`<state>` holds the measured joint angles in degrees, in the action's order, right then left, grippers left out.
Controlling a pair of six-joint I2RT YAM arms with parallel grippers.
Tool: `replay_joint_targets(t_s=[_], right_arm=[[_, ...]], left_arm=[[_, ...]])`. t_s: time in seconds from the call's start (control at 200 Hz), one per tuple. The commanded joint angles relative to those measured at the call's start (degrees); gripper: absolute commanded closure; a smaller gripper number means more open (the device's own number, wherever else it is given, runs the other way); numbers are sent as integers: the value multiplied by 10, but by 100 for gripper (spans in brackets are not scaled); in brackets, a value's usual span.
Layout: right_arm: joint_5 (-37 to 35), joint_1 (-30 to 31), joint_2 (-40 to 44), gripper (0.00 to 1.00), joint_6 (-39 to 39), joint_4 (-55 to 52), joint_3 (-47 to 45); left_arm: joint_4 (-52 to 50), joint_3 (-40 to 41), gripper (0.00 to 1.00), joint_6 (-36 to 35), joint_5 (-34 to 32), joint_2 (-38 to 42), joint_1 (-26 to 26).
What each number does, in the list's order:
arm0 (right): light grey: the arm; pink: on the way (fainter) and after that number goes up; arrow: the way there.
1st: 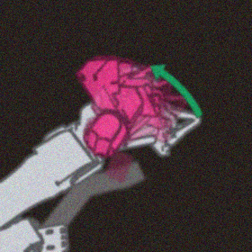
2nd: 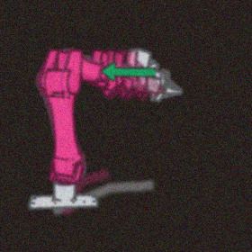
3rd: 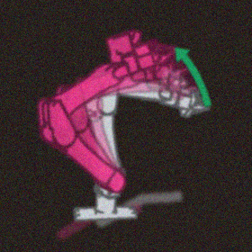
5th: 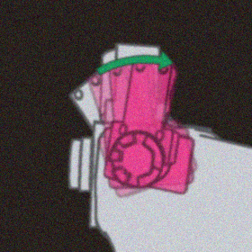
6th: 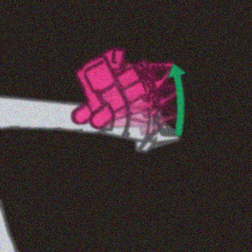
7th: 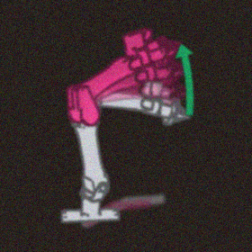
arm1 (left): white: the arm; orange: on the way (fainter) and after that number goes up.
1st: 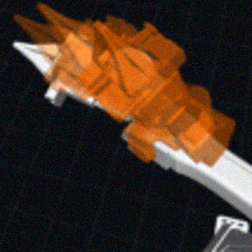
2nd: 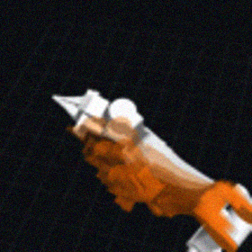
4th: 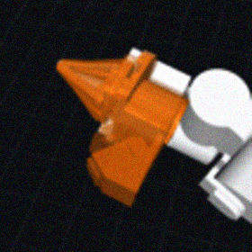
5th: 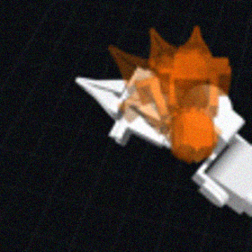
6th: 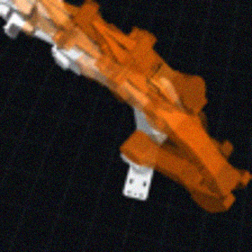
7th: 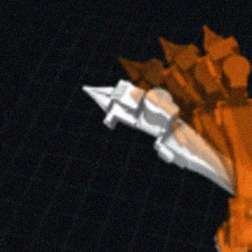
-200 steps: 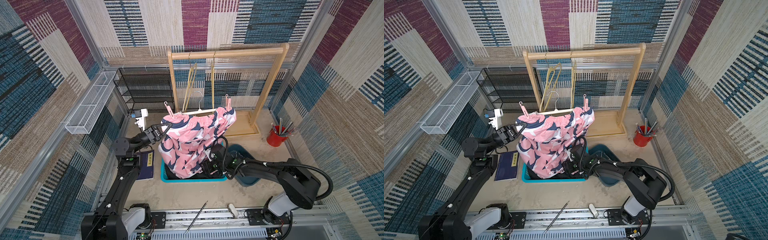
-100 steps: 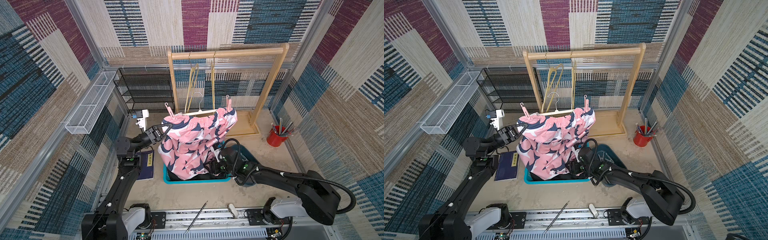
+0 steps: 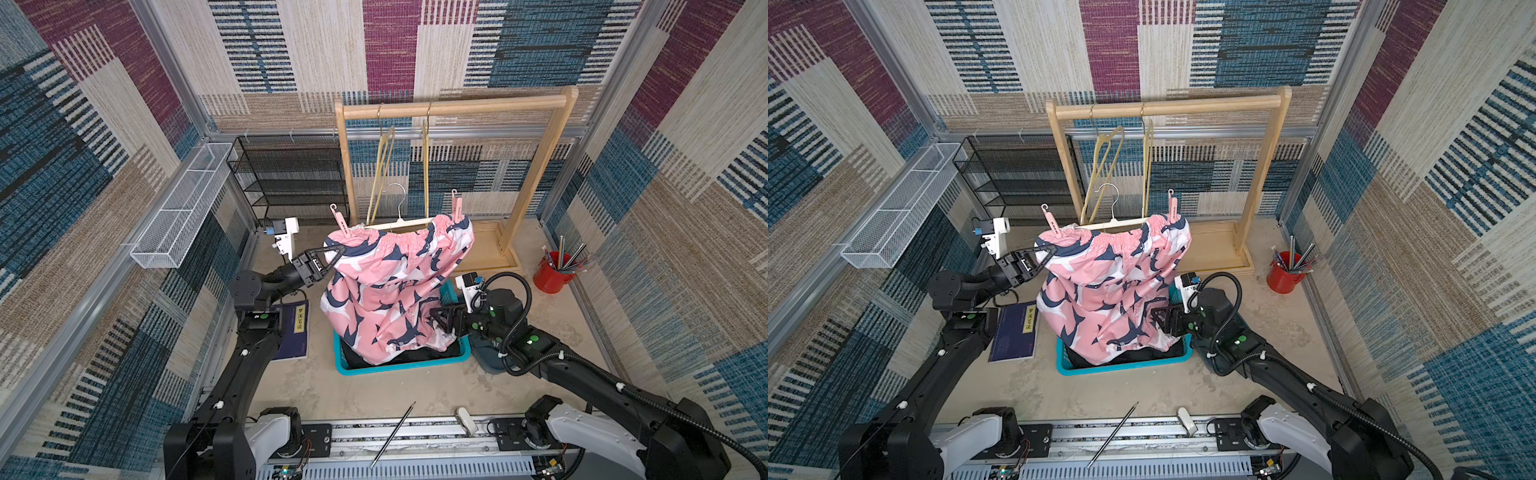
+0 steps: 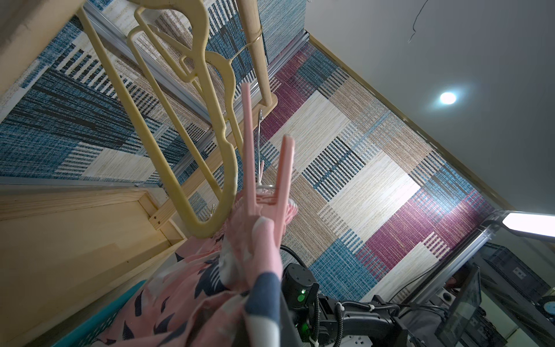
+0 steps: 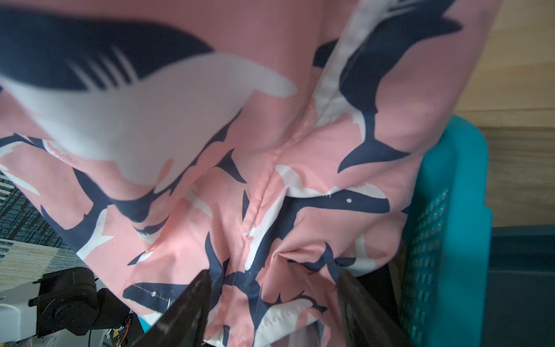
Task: Remove the clothespins securing shorts to the hanger
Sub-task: Adjust the shorts in the basket, then remove the clothespin from the hanger.
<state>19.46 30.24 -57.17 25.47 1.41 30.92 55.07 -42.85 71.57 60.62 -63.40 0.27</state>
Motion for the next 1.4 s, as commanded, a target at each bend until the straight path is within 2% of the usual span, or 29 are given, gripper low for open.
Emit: replay_joint_targets(t_s=[0.0,0.195,0.29,0.371,0.516,0.686,1.037,1.172,1.397], right_arm=[[53,-43,17,32,-15,23,-3],[199,-172,43,33,-74,15,23],[282,-223,50,33,-78,40,42],[331,-251,59,33,-81,73,59],[394,-297,43,33,-116,71,116],[461,-335,-17,31,-142,82,180],[605,-340,-161,31,-158,112,291],[617,-323,-183,31,-191,70,322],[637,-307,-211,32,-194,62,344]], left_arm=[[13,-3,100,-17,11,2,0],[-17,2,100,-42,32,8,0],[-32,4,100,-56,49,9,0],[-47,8,100,-72,58,13,0],[-61,14,100,-82,77,19,0],[-59,16,100,-82,96,25,1],[-65,20,100,-86,108,30,3],[-63,18,100,-87,106,27,7],[-54,15,100,-83,106,15,12]])
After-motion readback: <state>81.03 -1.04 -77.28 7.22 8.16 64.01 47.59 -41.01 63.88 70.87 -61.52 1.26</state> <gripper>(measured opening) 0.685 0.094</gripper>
